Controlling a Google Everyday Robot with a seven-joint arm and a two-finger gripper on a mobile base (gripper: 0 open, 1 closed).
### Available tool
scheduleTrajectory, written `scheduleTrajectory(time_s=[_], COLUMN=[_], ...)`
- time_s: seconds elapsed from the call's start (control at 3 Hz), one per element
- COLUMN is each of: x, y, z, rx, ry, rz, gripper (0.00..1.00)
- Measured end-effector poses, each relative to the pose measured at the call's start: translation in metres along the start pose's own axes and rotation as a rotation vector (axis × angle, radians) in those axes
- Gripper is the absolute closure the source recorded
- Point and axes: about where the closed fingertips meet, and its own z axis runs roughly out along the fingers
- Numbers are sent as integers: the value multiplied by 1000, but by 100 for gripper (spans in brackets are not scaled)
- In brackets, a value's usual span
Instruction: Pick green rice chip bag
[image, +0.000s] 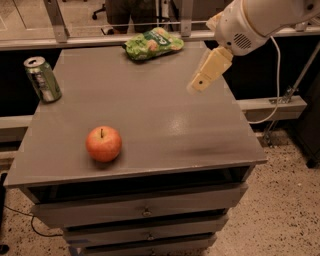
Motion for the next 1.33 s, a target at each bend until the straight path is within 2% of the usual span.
scheduleTrajectory(time_s=[0.33,0.67,1.33], x=[-8,-23,-48], y=[-5,-28,-98], z=[14,52,132], rx=[12,46,120], ry=[-51,-140,-272], rz=[2,30,100], gripper=[0,0,0])
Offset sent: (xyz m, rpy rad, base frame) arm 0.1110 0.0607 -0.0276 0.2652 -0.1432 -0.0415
